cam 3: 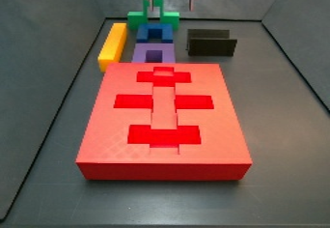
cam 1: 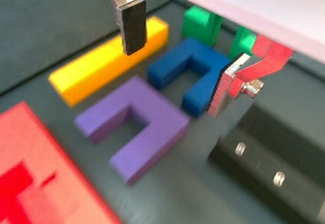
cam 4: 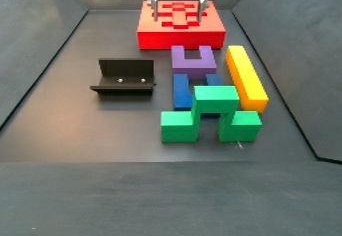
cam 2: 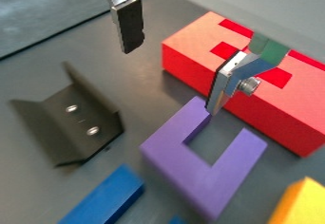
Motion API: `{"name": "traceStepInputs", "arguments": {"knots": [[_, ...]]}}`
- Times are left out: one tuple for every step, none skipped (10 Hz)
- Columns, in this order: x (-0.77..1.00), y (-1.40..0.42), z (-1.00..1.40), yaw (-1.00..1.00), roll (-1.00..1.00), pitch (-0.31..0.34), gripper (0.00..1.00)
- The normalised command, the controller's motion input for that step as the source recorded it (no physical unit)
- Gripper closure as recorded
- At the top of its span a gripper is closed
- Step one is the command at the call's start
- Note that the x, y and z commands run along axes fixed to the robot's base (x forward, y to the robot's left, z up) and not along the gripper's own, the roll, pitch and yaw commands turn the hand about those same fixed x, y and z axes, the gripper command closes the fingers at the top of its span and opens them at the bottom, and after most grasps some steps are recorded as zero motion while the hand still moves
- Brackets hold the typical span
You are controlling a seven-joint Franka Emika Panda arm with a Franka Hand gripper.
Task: Pick up the purple object. Move up. Place the purple object on the fixture. Regrasp the purple object. Move to above the board. Insert the purple object.
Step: Pick up the purple object.
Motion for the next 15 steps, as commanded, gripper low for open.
{"name": "traceStepInputs", "arguments": {"knots": [[0.08, -0.68, -0.63, 0.0, -0.09, -0.173, 0.0], [-0.04, -0.58, -0.66, 0.02, 0.0, -0.111, 0.0], [-0.07, -0.35, -0.68, 0.11, 0.0, -0.073, 0.0], [-0.03, -0.25, -0.61, 0.13, 0.0, -0.067, 0.0], [0.0, -0.07, -0.29, 0.11, 0.01, 0.0, 0.0], [-0.13, 0.0, -0.08, 0.12, 0.13, 0.02, 0.0], [-0.07, 0.0, -0.08, 0.1, 0.12, 0.014, 0.0], [0.01, -0.08, 0.0, 0.03, 0.13, 0.046, 0.0], [0.25, -0.16, 0.0, 0.0, 0.16, 0.063, 0.0], [0.39, -0.15, 0.0, 0.0, 0.19, 0.079, 0.0], [0.48, -0.1, 0.0, -0.07, 0.19, 0.09, 0.0], [0.43, -0.02, -0.02, -0.06, 0.2, 0.104, 0.0], [0.15, 0.0, -0.17, 0.0, 0.2, 0.106, 0.0], [0.0, 0.0, -0.12, 0.05, 0.26, 0.113, 0.0], [-0.15, 0.0, -0.05, 0.17, 0.37, 0.067, 0.0]]}}
